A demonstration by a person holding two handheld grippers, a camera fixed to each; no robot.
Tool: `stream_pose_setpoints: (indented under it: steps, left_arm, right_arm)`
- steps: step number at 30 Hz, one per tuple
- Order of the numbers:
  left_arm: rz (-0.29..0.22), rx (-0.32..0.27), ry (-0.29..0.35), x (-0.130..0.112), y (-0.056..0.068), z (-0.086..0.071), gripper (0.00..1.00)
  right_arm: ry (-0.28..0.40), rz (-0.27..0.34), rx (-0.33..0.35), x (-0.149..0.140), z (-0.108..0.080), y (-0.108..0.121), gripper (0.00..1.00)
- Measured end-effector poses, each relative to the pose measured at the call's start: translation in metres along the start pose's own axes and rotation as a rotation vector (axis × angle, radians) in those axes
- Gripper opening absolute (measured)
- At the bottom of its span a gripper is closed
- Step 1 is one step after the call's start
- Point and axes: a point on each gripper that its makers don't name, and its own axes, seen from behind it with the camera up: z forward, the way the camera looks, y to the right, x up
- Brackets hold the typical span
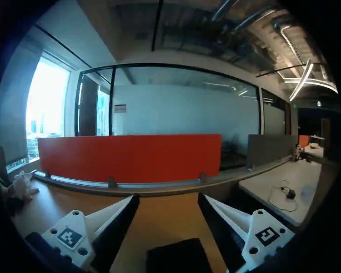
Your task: Fold towel
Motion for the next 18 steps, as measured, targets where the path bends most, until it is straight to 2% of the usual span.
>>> stream_pose_setpoints:
  steps: [6,11,18]
  left_arm:
    - [-0.033,0.021,0.076,0.028,-0.012,0.005,0.96]
    - [-0.057,0.037,0.137,0.051,-0.020,0.008,0.96]
    - [-0.074,0.033,0.201,0.075,-0.021,0.009,0.96]
  right_arm:
    - [0.017,0.003,0.015,0.008,-0.003,-0.025,1.00]
    - [0.030,-0.003,0.043,0.013,-0.007,-0.055,0.99]
    - [0.037,-0.016,0.087,0.023,-0.012,-0.102,1.00]
